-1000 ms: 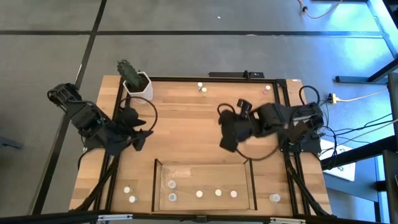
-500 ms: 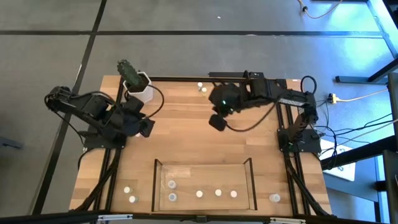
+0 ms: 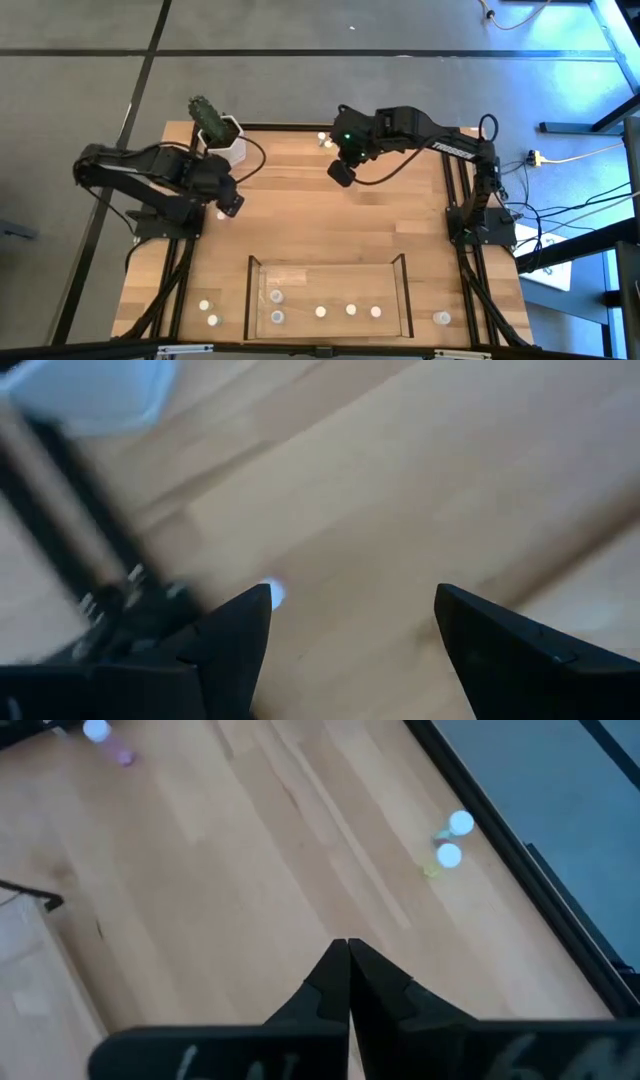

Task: Pick and place medicine bottles onto shelf by color
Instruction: Put the left pink pill bottle on the shelf aligned with the other pink pill bottle

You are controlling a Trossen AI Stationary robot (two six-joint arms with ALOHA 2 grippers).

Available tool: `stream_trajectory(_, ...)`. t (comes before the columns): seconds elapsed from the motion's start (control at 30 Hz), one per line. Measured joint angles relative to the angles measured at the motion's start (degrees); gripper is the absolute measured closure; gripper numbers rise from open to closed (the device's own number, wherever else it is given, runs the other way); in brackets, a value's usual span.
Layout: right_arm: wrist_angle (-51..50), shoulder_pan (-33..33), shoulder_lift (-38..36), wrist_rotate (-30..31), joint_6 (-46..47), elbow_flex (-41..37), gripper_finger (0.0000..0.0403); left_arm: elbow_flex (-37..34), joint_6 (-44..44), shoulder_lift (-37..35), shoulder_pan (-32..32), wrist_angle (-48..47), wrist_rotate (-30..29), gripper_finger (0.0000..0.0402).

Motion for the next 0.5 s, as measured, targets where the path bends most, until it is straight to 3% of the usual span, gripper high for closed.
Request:
stream_trajectory(0.23, -0.11, -0.33, 0.00, -0.02, -0.12, 0.00, 0.0399, -7.15, -6.58, 0.03, 4.59, 1.58, 4.81, 0.0127)
stream_trajectory(0.5, -0.15, -0.33, 0.00, 0.02, -1.27, 0.00, 0.0399, -12.54, -7.69, 0.04, 5.35, 7.98, 4.08, 0.0127)
